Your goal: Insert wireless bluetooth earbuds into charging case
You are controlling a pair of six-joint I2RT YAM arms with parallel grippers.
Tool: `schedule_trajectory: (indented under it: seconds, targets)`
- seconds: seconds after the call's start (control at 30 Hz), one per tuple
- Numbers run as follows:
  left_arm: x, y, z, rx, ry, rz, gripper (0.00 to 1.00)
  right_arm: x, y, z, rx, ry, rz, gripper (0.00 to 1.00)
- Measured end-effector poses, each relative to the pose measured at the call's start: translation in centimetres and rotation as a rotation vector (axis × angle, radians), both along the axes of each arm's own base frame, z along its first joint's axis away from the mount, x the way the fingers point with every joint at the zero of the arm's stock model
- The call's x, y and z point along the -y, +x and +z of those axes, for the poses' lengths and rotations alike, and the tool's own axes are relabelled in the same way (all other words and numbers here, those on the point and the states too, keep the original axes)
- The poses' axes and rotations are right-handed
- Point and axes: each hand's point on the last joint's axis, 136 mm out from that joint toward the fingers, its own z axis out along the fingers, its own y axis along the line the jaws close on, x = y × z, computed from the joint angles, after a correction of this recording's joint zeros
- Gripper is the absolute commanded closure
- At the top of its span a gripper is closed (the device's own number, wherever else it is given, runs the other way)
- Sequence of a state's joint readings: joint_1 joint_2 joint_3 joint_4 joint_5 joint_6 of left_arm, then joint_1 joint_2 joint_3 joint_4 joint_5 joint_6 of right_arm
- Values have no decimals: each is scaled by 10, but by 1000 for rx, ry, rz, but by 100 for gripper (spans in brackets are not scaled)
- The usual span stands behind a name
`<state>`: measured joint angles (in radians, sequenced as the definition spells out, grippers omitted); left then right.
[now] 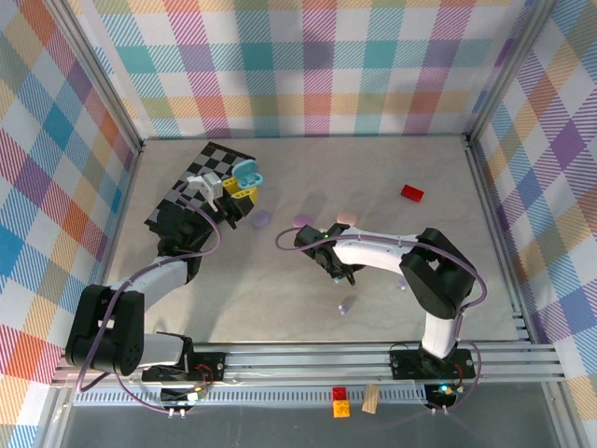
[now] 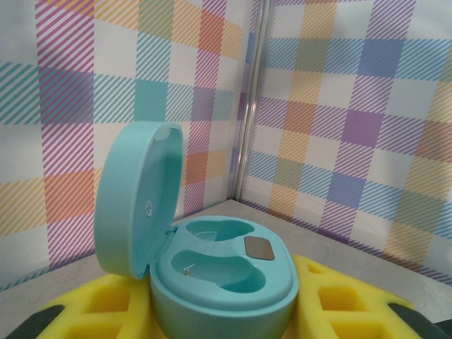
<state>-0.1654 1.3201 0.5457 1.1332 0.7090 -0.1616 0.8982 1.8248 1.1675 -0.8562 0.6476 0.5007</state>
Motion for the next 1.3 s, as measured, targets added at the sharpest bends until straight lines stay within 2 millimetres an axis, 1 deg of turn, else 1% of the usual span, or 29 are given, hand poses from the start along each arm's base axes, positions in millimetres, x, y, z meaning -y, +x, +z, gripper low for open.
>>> schedule_trajectory:
  seconds: [0.7,1.1,1.3]
  targets:
    - [0,0,0,0,0,0,65,3,-4,-22,-53,-58,7,73]
    - [0,-1,0,0,1,-3,65,6,-4,-25,-69,-84,11,73]
    - [1,-1,0,0,1,-5,65,7,-4,-25,-74,-89,17,81]
